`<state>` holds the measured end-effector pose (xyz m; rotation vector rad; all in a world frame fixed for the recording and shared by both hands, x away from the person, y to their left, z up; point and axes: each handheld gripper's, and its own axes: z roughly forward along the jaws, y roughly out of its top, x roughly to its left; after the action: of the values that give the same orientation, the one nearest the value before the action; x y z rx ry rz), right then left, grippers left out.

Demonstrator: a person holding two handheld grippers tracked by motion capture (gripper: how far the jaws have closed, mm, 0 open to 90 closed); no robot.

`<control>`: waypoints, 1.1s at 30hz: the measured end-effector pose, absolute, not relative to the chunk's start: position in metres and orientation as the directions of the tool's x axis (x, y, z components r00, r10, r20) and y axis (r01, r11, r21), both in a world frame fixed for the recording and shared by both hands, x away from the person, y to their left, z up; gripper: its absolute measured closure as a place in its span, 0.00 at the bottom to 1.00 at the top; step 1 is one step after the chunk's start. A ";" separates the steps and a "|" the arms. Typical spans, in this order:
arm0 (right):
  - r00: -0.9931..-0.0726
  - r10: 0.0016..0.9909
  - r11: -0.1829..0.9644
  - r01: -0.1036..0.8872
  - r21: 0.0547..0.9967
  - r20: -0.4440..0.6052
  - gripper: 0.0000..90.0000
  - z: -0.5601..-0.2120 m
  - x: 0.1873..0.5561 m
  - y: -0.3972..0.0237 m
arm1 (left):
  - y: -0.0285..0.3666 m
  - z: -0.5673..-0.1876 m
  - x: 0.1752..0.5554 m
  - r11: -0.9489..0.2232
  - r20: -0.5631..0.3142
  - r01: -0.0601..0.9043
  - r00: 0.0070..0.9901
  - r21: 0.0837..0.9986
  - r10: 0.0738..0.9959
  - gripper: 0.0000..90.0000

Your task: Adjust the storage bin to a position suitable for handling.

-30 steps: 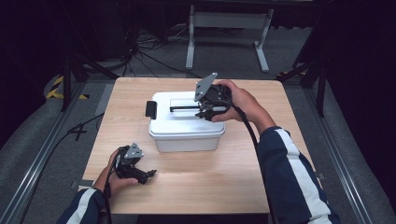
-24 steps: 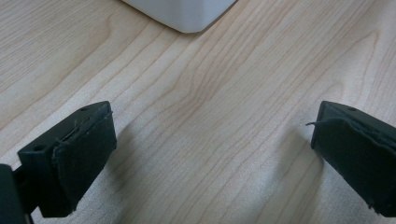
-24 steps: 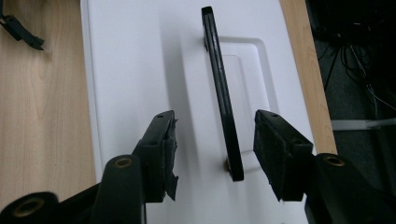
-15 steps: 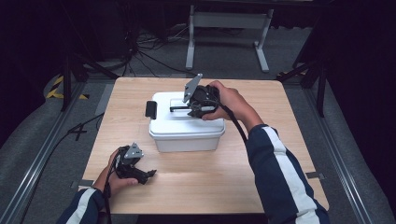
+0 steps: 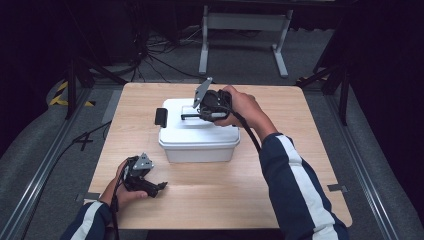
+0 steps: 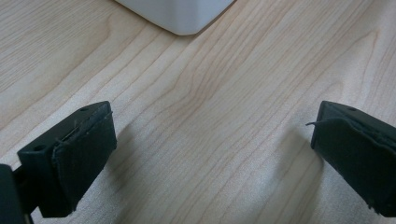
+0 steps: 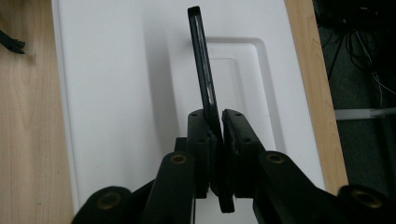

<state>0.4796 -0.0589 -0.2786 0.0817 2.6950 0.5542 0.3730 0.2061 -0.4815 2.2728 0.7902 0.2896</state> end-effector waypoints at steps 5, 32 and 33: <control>-0.921 0.121 0.923 -0.033 0.382 -0.371 0.92 -0.277 0.479 -0.058 | 0.206 -0.482 0.373 -0.566 -0.019 0.458 0.788 0.685 0.615 0.01; -0.915 0.074 0.915 -0.095 0.393 -0.396 0.95 -0.248 0.474 -0.070 | 0.206 -0.481 0.374 -0.572 -0.010 0.449 0.792 0.686 0.610 0.00; -0.915 0.074 0.915 -0.095 0.393 -0.396 0.95 -0.248 0.474 -0.070 | 0.206 -0.481 0.374 -0.572 -0.010 0.449 0.792 0.687 0.610 0.00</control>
<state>0.4737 -0.0699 -0.2482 -0.0154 2.6659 0.5758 0.3743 0.2064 -0.4814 2.2758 0.7796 0.2963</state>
